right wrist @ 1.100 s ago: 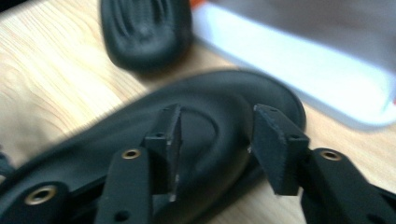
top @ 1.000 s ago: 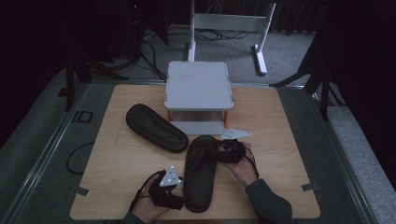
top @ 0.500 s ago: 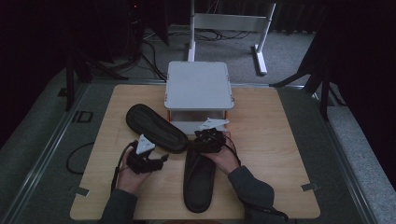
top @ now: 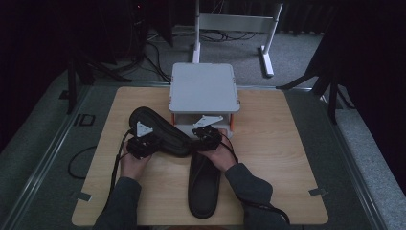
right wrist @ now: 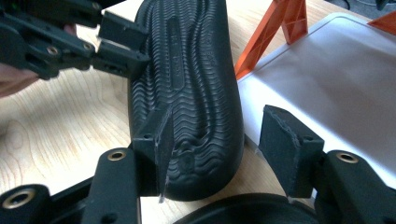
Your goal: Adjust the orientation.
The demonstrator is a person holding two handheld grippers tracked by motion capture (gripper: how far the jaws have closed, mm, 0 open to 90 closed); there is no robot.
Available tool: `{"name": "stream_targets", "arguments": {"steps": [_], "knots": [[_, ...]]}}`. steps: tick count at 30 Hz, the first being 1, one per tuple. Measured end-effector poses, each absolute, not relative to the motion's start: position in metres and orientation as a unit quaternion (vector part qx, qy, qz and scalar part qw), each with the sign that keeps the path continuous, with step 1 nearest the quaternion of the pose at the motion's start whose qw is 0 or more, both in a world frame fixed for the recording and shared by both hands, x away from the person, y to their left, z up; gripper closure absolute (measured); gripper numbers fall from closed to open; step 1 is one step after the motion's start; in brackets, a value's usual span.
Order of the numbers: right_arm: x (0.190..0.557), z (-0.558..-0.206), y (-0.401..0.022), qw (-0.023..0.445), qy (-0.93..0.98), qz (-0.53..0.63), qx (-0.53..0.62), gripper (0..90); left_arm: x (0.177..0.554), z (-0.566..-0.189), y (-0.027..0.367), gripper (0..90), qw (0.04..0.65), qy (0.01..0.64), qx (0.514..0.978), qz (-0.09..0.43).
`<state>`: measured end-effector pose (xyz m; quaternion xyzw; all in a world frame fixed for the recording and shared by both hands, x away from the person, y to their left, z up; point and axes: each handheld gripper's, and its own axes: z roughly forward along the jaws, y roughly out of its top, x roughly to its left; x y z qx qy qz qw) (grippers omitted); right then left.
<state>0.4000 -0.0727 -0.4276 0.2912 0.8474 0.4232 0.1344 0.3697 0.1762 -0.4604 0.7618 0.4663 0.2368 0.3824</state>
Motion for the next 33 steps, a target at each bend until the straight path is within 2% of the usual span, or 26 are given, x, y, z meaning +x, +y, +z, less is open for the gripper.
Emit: {"name": "stream_targets", "arguments": {"steps": [7, 11, 20, 22, 26, 29, 33], "knots": [[0.404, -0.431, -0.068, 0.123, 0.852, 0.419, 0.29, 41.2, 0.36, -0.464, 0.175, 58.9, 0.362, 0.464, 0.769, 0.25], [0.403, -0.431, -0.063, 0.119, 0.855, 0.416, 0.286, 40.4, 0.354, -0.468, 0.184, 58.7, 0.365, 0.473, 0.765, 0.24], [0.395, -0.438, -0.039, 0.095, 0.873, 0.402, 0.26, 41.0, 0.345, -0.478, 0.196, 54.1, 0.358, 0.484, 0.767, 0.221], [0.393, -0.441, -0.036, 0.089, 0.875, 0.399, 0.258, 43.7, 0.343, -0.481, 0.197, 54.1, 0.35, 0.484, 0.771, 0.22], [0.387, -0.442, -0.032, 0.092, 0.878, 0.402, 0.242, 54.6, 0.336, -0.486, 0.201, 52.4, 0.336, 0.492, 0.773, 0.221], [0.38, -0.441, -0.033, 0.101, 0.879, 0.408, 0.223, 61.4, 0.325, -0.475, 0.208, 51.4, 0.366, 0.493, 0.755, 0.23], [0.373, -0.438, -0.033, 0.097, 0.879, 0.42, 0.203, 58.8, 0.316, -0.455, 0.215, 48.4, 0.396, 0.494, 0.736, 0.241]]}}
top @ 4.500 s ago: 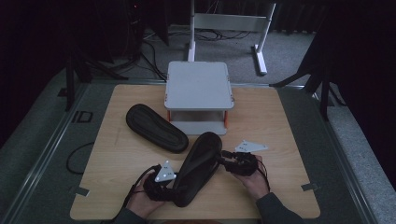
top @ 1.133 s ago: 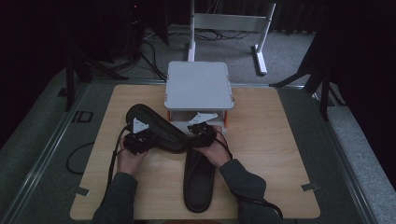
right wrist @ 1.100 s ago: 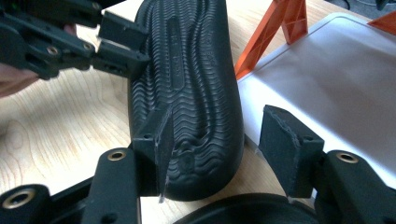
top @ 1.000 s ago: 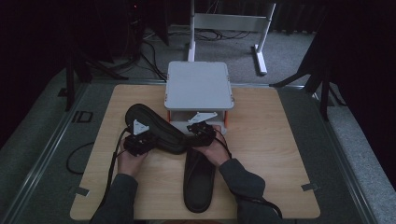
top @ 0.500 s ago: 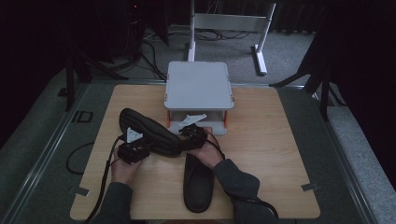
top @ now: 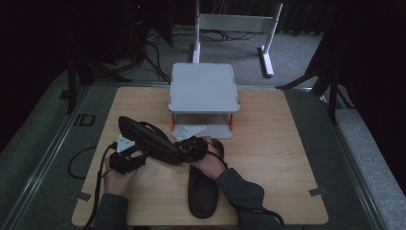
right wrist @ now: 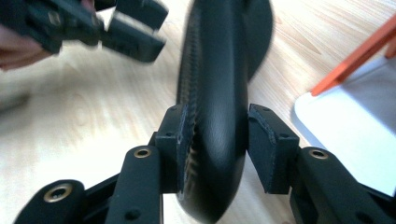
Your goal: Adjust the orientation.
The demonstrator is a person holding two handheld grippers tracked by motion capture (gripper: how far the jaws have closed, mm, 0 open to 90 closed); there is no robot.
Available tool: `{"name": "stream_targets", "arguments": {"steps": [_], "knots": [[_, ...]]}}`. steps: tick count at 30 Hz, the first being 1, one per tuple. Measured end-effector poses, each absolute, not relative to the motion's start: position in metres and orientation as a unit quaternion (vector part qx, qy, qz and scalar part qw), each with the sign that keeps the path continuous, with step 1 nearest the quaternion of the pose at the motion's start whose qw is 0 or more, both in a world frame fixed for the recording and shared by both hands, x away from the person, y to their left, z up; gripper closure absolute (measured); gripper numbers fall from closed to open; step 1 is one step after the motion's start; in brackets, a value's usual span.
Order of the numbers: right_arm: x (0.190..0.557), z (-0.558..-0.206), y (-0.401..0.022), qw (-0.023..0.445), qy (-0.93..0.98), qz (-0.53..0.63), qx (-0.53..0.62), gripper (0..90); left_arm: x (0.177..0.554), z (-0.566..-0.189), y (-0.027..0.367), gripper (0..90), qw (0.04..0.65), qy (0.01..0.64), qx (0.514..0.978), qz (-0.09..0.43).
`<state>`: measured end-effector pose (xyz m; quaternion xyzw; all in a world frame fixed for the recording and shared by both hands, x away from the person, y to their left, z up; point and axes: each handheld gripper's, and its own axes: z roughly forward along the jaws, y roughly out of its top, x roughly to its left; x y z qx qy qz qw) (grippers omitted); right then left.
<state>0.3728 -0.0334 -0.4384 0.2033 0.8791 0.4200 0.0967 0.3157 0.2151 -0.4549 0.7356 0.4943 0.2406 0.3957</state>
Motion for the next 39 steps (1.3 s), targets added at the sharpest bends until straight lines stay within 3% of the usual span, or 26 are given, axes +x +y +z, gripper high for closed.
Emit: {"name": "stream_targets", "arguments": {"steps": [14, 24, 32, 39], "knots": [[0.341, -0.432, -0.019, 0.075, 0.889, 0.434, 0.122, 62.4, 0.315, -0.423, 0.214, 46.0, 0.417, 0.496, 0.71, 0.275], [0.332, -0.432, -0.011, 0.035, 0.891, 0.443, 0.093, 52.5, 0.307, -0.43, 0.238, 43.8, 0.417, 0.53, 0.689, 0.266], [0.34, -0.432, -0.002, 0.046, 0.884, 0.448, 0.126, 54.9, 0.287, -0.439, 0.253, 43.9, 0.409, 0.536, 0.696, 0.248], [0.341, -0.438, 0.016, 0.048, 0.89, 0.436, 0.128, 56.0, 0.279, -0.452, 0.245, 43.9, 0.386, 0.517, 0.73, 0.224]]}}
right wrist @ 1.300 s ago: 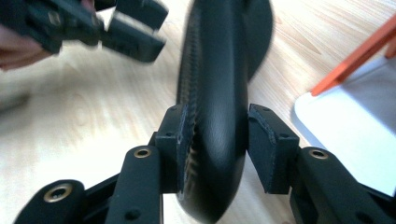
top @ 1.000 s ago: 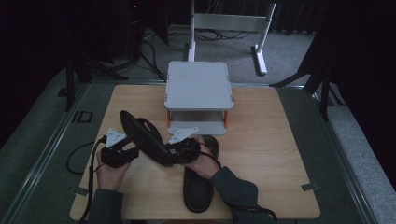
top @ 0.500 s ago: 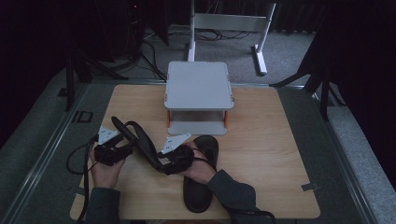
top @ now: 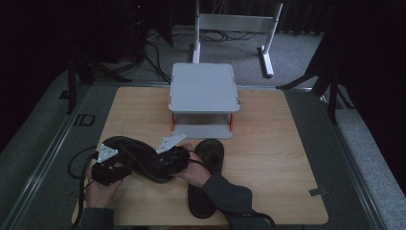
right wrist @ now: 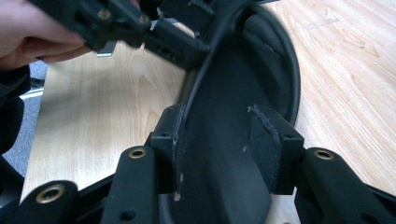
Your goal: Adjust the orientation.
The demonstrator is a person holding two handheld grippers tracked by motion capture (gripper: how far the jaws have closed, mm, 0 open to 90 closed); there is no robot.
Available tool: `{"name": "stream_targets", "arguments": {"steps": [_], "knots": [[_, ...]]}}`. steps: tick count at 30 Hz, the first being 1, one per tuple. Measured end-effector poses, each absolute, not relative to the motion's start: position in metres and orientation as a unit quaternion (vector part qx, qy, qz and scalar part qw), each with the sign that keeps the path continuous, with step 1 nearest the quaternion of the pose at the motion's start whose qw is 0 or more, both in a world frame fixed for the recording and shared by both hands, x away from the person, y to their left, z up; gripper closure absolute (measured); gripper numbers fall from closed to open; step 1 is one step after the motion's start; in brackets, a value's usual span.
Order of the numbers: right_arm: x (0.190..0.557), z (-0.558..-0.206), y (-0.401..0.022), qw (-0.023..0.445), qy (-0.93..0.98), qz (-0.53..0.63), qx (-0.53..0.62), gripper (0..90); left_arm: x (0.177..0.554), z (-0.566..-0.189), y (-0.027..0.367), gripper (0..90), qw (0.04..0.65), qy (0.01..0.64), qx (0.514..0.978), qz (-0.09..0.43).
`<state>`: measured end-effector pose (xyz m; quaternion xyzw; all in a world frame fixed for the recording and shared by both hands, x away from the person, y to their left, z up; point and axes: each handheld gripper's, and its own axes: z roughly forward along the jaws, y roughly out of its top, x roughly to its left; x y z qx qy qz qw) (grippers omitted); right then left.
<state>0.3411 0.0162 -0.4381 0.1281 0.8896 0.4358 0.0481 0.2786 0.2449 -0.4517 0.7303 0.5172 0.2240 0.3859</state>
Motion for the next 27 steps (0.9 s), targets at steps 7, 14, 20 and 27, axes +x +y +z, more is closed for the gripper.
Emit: {"name": "stream_targets", "arguments": {"steps": [7, 14, 20, 27], "knots": [[0.345, -0.444, 0.019, 0.055, 0.894, 0.424, 0.132, 59.3, 0.275, -0.449, 0.243, 44.5, 0.398, 0.511, 0.729, 0.222], [0.36, -0.448, 0.03, 0.091, 0.895, 0.407, 0.16, 60.0, 0.271, -0.446, 0.249, 44.5, 0.392, 0.517, 0.723, 0.237], [0.376, -0.448, 0.052, 0.111, 0.898, 0.388, 0.177, 61.0, 0.269, -0.44, 0.252, 44.5, 0.393, 0.518, 0.719, 0.244], [0.391, -0.458, 0.08, 0.108, 0.91, 0.356, 0.183, 58.4, 0.264, -0.433, 0.253, 44.5, 0.396, 0.515, 0.717, 0.253]]}}
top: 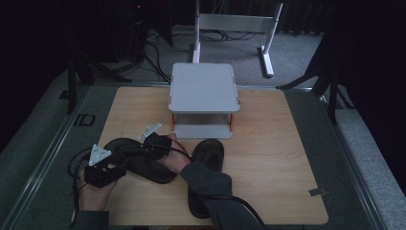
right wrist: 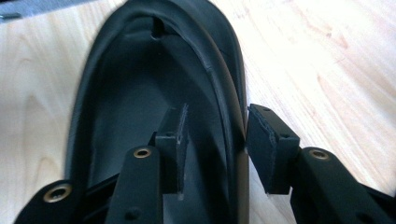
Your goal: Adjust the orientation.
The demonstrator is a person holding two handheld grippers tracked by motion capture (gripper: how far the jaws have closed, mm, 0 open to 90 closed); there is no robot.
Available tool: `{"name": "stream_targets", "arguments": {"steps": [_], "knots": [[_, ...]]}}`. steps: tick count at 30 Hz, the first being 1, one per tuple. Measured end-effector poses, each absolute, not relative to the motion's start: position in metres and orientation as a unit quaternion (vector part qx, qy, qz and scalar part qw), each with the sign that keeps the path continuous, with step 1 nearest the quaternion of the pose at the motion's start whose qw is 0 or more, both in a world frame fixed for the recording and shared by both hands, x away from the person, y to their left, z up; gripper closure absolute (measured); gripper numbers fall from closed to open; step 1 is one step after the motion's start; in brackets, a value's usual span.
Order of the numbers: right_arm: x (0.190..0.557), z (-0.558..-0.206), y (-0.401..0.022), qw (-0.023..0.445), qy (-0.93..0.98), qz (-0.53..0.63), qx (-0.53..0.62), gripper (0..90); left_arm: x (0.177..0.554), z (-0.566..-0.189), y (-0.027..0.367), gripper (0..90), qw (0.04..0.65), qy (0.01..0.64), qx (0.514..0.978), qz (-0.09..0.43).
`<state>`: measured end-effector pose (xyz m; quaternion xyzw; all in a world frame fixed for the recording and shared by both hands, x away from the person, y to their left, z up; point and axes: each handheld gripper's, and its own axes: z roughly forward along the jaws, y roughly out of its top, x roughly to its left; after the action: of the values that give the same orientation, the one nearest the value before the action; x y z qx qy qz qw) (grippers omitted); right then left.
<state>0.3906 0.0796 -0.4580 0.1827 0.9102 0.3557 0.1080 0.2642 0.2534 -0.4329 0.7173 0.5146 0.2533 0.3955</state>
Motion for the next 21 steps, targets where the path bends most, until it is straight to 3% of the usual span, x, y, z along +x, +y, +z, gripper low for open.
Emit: {"name": "stream_targets", "arguments": {"steps": [5, 12, 15, 21], "knots": [[0.397, -0.469, 0.09, 0.106, 0.914, 0.337, 0.197, 54.7, 0.264, -0.434, 0.252, 44.5, 0.391, 0.512, 0.721, 0.255], [0.404, -0.472, 0.089, 0.113, 0.913, 0.323, 0.222, 75.4, 0.263, -0.435, 0.252, 44.5, 0.395, 0.513, 0.718, 0.254], [0.401, -0.471, 0.088, 0.124, 0.914, 0.319, 0.219, 79.0, 0.262, -0.435, 0.254, 44.5, 0.394, 0.515, 0.716, 0.258], [0.4, -0.47, 0.067, 0.1, 0.908, 0.322, 0.248, 81.6, 0.259, -0.433, 0.258, 44.5, 0.396, 0.52, 0.71, 0.262]]}}
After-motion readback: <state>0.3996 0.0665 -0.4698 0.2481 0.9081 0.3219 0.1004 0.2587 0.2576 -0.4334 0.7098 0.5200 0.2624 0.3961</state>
